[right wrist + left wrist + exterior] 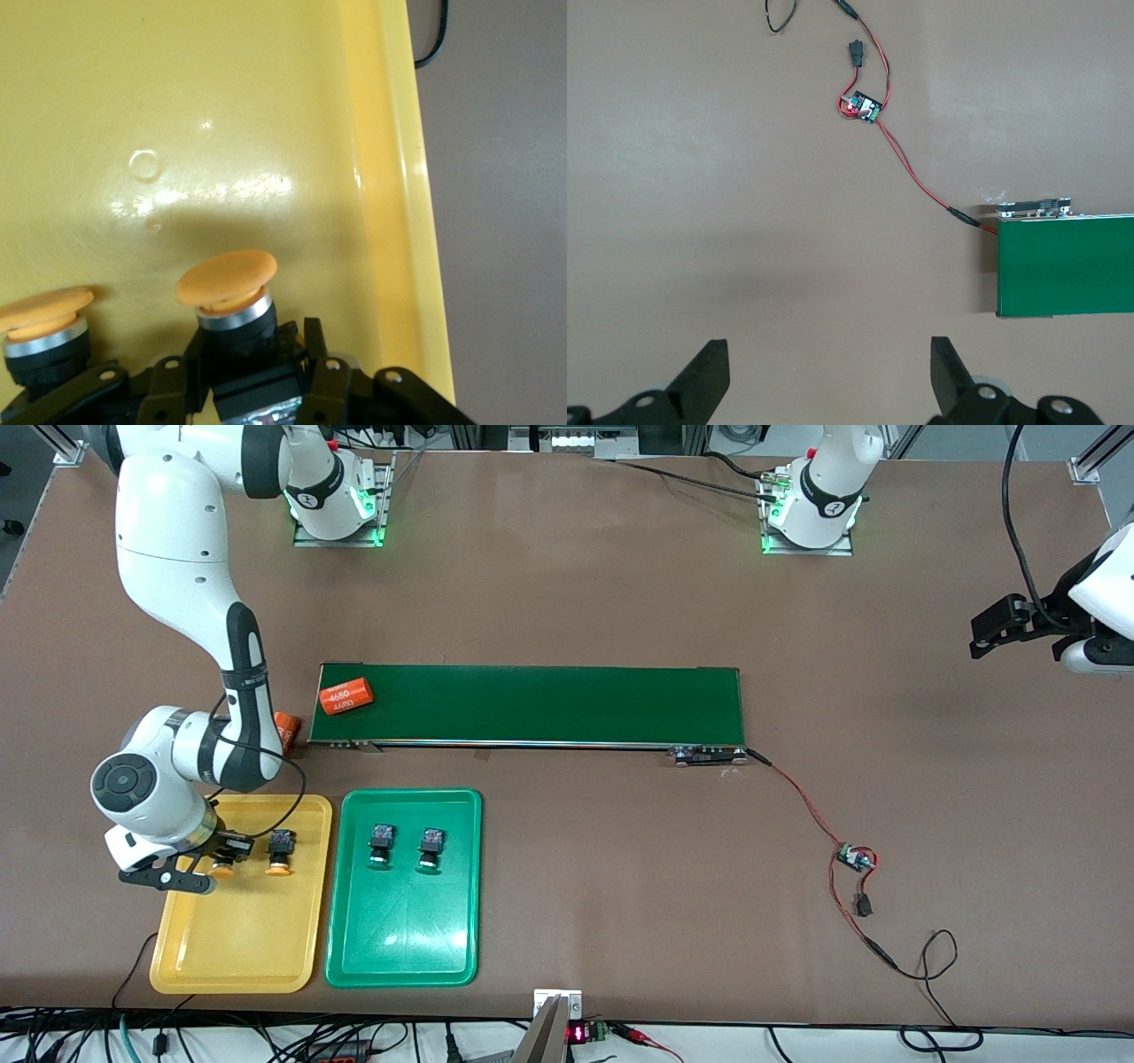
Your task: Sort buttons by color to trays
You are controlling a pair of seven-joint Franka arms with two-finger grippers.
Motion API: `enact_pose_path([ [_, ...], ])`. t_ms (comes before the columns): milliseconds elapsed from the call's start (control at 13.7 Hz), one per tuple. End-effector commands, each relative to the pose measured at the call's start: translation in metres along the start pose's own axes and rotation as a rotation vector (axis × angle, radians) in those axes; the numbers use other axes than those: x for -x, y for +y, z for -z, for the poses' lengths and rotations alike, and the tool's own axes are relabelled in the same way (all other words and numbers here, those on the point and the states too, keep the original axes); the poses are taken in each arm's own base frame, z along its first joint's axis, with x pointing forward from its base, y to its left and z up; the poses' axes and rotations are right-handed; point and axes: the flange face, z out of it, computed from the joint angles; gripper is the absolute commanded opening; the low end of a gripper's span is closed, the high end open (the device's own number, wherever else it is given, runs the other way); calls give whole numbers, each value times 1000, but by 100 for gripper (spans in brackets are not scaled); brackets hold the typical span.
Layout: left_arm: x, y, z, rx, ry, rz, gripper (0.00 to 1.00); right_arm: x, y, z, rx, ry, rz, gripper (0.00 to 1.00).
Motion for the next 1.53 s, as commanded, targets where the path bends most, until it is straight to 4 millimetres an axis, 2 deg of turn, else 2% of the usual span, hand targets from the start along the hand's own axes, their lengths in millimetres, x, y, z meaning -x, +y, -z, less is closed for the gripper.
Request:
enact_pose_path([
  [0, 2, -1, 7, -3, 0, -13, 100, -7, -9, 18, -17, 12, 11, 100],
  [146, 2, -1, 7, -3, 0, -13, 100, -11, -4, 58, -57, -42, -8, 100],
  [292, 2, -1, 7, -3, 0, -13, 100, -13, -11, 122, -121, -67, -13, 100],
  [365, 2, 0, 7, -3, -1, -15, 100, -13, -9, 141, -134, -73, -12, 100],
  [511, 2, -1, 7, -3, 0, -13, 100, -12, 0, 192, -179, -67, -16, 100],
  [657, 2, -1, 7, -3, 0, -13, 100, -7, 14, 212, -187, -102, -15, 100],
  [803, 2, -1, 7, -3, 0, -13, 100, -18, 28, 251, -199, -79, -20, 100],
  [876, 2, -1, 7, -3, 0, -13, 100, -17, 39, 262, -196, -101, -27, 100],
  [1022, 2, -1, 7, -3, 0, -13, 100, -8, 60, 294, -217, -117, -46, 100],
  [1168, 2, -1, 7, -3, 0, -13, 100, 5, 60, 313, -185, -164, 16, 100],
  [1241, 2, -1, 7, -3, -1, -13, 100, 10, 66, 335, -151, -141, 44, 100],
  [1460, 2, -1, 7, -3, 0, -13, 100, 28, 104, 357, -191, -144, 25, 100],
])
